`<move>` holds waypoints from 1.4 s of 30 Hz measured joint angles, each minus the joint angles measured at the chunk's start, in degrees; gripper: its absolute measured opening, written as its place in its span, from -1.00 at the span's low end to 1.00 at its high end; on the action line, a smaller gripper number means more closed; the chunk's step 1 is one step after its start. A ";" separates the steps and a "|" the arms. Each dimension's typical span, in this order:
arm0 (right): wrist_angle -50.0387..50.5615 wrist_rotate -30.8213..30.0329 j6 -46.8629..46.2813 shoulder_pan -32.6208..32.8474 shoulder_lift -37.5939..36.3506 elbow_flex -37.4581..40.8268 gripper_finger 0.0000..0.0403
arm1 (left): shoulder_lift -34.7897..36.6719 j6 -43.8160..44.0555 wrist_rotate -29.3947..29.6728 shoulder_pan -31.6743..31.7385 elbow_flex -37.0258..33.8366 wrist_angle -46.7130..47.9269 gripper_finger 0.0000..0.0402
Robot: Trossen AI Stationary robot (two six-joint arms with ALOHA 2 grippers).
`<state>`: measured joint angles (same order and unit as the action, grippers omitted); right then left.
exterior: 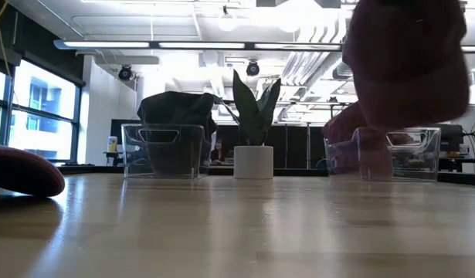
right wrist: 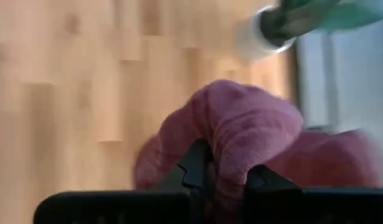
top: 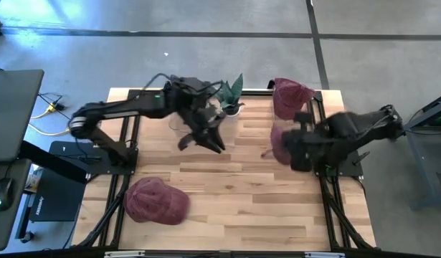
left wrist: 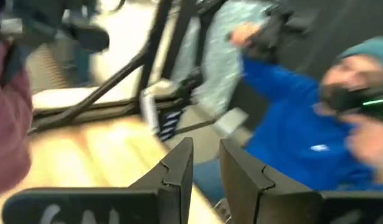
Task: Pick & Place hat
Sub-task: Put the top red cap into the right transparent bin
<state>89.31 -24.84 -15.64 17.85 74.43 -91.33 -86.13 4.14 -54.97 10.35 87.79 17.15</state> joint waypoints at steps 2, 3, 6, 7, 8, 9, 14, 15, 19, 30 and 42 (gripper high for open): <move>-0.91 -2.14 8.70 -3.97 -1.14 0.00 -0.88 | 3.42 -4.12 6.56 -0.36 -0.09 5.62 -0.63; -0.72 -3.17 12.55 -6.02 -1.53 0.00 -0.87 | 4.88 -6.38 10.42 -1.27 -0.02 8.27 -0.63; 0.44 -6.61 21.02 -12.57 -2.31 0.21 -0.88 | 9.05 -12.50 24.04 -4.01 -0.36 18.24 -0.63; 0.56 -7.68 23.74 -14.91 -2.54 0.45 -0.89 | 9.79 -13.38 28.46 -5.45 -0.84 19.95 -0.63; 0.63 -8.79 26.15 -17.17 -2.75 0.61 -0.89 | 10.30 -13.98 33.05 -7.10 -1.60 19.88 -0.63; 0.57 -10.01 28.43 -19.35 -2.96 0.91 -0.89 | 10.81 -14.14 36.96 -8.76 -2.62 19.79 -0.63; -0.74 -12.35 37.03 -29.52 -3.04 2.59 -0.86 | 12.10 -14.40 47.78 -15.65 -10.13 15.91 -0.63; -1.19 -11.26 38.10 -31.28 -3.04 3.20 -0.87 | 12.11 -14.09 49.41 -16.83 -11.80 15.07 -0.63; -4.14 -9.51 42.60 -36.48 -3.36 7.16 -0.90 | 12.00 -12.94 55.26 -21.80 -18.60 7.28 -0.64; -22.92 -1.62 56.22 -43.06 -5.79 24.55 -0.88 | 12.04 -14.36 64.81 -25.75 -28.68 -8.46 -0.64; -33.90 -3.72 69.11 -51.49 -5.88 29.38 -0.80 | 12.05 -14.43 65.15 -25.75 -28.68 -7.55 -0.64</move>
<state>55.42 -28.56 53.47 -33.64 68.55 -61.95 -74.08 -10.29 10.18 -15.40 59.11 9.61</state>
